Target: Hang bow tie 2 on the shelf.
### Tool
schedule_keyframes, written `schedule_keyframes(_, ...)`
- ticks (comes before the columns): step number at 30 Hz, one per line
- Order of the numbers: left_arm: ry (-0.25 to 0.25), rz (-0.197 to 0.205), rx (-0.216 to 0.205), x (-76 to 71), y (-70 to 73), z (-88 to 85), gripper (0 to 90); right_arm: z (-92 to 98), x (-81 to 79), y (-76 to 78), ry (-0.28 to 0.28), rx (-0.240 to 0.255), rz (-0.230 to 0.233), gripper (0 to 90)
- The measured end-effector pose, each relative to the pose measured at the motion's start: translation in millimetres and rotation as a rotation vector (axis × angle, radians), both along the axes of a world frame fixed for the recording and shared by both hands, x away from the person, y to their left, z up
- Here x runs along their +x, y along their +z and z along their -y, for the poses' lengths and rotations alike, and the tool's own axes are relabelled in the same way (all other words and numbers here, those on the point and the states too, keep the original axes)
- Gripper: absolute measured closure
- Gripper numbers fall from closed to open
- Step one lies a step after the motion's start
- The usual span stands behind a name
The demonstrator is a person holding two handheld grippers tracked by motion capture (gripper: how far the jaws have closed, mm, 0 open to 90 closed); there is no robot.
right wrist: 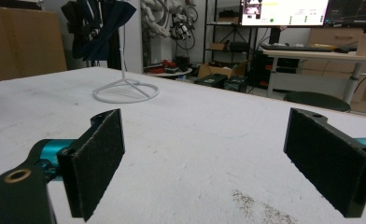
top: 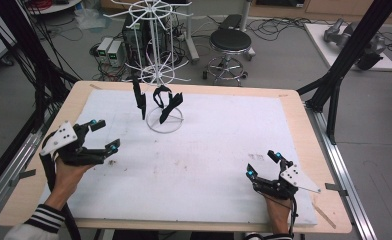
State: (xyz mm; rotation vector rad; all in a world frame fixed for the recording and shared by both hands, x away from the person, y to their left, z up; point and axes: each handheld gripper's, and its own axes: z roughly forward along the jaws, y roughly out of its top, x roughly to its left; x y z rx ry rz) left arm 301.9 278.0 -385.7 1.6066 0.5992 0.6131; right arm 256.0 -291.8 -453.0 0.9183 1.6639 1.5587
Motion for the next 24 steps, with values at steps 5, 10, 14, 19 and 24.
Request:
schedule_keyframes(5,0.053,0.007,-0.004,-16.3,-26.7,-7.8,15.2,-1.2,-0.9,-0.1,-0.004,-0.006,0.004,11.7)
schedule_keyframes(10,0.103,0.019,-0.016,-29.9,-52.5,-12.7,15.2,-1.5,-1.4,0.0,-0.006,-0.012,0.003,11.7)
schedule_keyframes(14,0.129,0.024,-0.010,-33.7,-65.8,-13.2,15.2,-1.6,-1.0,0.0,-0.004,-0.019,0.010,11.7)
schedule_keyframes(19,0.150,0.043,-0.046,-34.9,-66.6,-16.0,15.3,-1.9,-1.3,0.1,-0.003,-0.020,0.010,11.7)
schedule_keyframes(24,0.157,0.047,-0.065,-36.1,-67.5,-17.7,15.4,-2.4,-1.4,0.1,-0.005,-0.023,0.012,11.6)
